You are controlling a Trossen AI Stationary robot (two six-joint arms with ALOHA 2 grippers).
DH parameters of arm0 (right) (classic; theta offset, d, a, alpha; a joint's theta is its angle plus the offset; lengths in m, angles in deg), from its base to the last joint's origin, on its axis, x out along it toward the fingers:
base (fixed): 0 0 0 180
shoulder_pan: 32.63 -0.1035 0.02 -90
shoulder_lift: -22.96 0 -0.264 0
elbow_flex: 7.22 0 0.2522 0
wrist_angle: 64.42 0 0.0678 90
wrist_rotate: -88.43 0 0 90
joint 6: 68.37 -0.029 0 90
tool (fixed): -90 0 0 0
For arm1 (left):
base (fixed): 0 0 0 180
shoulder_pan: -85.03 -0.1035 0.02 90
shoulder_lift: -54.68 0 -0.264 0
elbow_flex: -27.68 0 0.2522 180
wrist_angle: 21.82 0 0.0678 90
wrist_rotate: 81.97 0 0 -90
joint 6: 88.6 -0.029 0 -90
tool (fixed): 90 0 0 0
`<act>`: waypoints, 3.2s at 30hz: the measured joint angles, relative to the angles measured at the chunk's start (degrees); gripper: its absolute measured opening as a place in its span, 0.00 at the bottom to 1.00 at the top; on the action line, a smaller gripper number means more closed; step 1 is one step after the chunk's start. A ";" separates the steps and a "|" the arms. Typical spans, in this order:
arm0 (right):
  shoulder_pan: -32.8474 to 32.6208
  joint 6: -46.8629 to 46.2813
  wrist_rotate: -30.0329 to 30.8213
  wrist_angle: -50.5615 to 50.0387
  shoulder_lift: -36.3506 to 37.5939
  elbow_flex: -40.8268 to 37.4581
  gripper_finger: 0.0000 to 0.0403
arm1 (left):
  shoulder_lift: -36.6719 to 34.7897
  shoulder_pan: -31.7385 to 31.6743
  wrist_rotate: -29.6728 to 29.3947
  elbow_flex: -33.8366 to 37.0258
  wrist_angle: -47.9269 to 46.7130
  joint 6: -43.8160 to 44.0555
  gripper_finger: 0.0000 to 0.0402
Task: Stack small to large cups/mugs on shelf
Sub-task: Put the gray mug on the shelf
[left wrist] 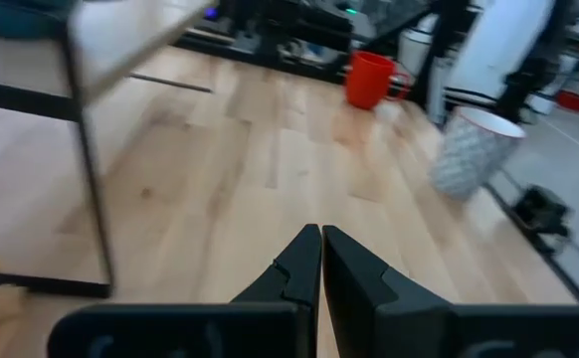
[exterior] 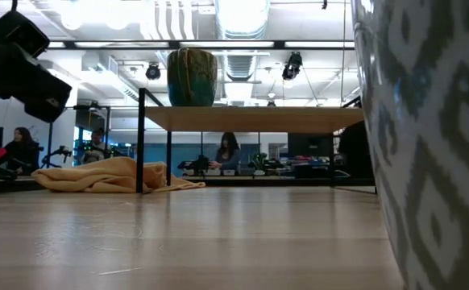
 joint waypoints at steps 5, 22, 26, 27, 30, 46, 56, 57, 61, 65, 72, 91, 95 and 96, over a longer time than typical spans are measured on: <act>0.15 -11.85 0.02 -3.20 -2.73 1.53 0.16 | 0.15 0.01 -0.39 0.22 0.50 -0.14 0.00; 0.67 -24.15 -1.50 0.15 -4.21 2.28 0.16 | 0.22 0.00 -0.37 0.22 0.50 -0.08 0.00; 0.62 -22.43 -0.58 4.13 -3.46 2.28 0.16 | 0.13 -0.01 -0.37 0.22 0.50 -0.04 0.00; 0.63 -22.35 0.09 5.22 -3.47 2.28 0.16 | 0.03 0.01 -0.37 0.22 0.55 -0.03 0.00; 0.63 -21.78 2.73 9.90 -4.14 2.28 0.16 | 0.04 0.01 -0.37 0.24 0.59 0.08 0.00; -3.44 -36.88 16.66 -8.34 -16.35 5.60 0.18 | 0.07 0.00 -0.36 0.26 0.69 0.06 0.00; -10.07 -53.52 24.09 -45.74 -26.92 22.64 0.28 | 0.12 0.01 -0.35 0.26 0.68 0.03 0.00; -10.54 -53.72 24.08 -45.95 -28.11 24.26 0.28 | 0.15 0.01 -0.35 0.26 0.68 0.03 0.00; -11.92 -51.49 24.09 -49.06 -34.13 30.23 0.30 | 0.13 0.01 -0.35 0.28 0.68 0.03 0.00; -12.63 -45.91 23.27 -54.29 -40.67 35.65 0.30 | 0.13 0.01 -0.37 0.26 0.68 0.03 0.00; -12.74 -37.33 20.78 -68.93 -50.29 45.69 0.30 | 0.12 0.01 -0.37 0.26 0.68 0.03 0.00; -12.86 -27.23 11.51 -63.00 -58.54 47.05 0.30 | 0.04 0.01 -0.33 0.31 0.96 0.01 0.00; -13.38 -26.84 10.47 -62.79 -59.72 47.05 0.30 | 0.07 0.01 -0.31 0.31 0.98 0.01 0.00; -13.42 -26.73 10.47 -62.55 -60.21 47.05 0.30 | 0.08 0.01 -0.34 0.31 1.00 0.01 0.00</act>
